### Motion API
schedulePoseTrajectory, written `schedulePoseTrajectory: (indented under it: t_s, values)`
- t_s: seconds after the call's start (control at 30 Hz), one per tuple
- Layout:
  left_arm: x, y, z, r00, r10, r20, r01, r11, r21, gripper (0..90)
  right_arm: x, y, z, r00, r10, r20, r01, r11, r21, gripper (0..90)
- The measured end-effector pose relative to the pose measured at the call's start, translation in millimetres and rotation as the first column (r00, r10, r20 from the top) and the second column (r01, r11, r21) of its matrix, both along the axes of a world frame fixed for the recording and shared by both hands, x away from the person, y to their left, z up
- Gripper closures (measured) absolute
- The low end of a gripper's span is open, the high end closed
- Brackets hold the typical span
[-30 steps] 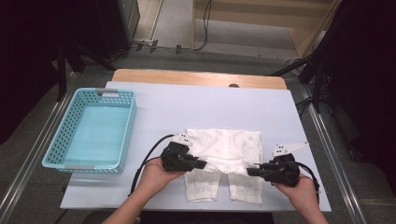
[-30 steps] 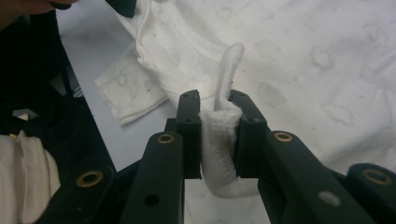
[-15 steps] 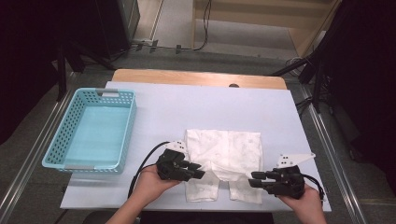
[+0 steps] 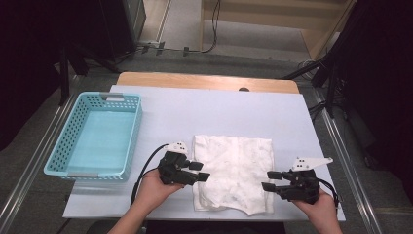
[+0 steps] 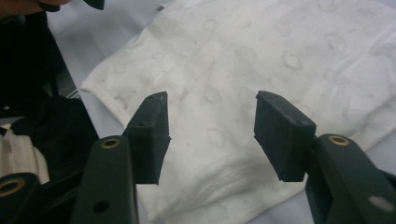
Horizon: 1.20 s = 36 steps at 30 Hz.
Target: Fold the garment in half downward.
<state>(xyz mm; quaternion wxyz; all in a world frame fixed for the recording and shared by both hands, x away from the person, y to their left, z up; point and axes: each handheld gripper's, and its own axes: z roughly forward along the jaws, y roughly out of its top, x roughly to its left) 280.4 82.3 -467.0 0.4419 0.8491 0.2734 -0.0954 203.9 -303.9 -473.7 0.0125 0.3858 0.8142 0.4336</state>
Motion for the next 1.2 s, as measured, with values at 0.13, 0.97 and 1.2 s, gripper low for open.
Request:
schedulePoseTrajectory:
  t_s: [0.13,0.97,1.2]
  values:
    - [4.6,2.8,-1.5,0.9995,0.033,0.003,-0.033,0.9994,0.012,43.0,6.5,-3.0,-2.9,0.9998,-0.017,0.011,0.017,1.000,-0.006,40.1]
    - [42.3,12.2,-15.3,0.9805,0.180,0.078,-0.186,0.9796,0.075,26.6,43.2,-16.9,-15.9,0.9923,-0.114,0.049,0.114,0.993,-0.001,25.1]
    - [51.5,13.1,-18.3,0.9760,0.201,0.083,-0.209,0.9721,0.106,27.1,57.0,-19.3,-20.4,0.9897,-0.138,0.035,0.139,0.990,-0.020,25.1]
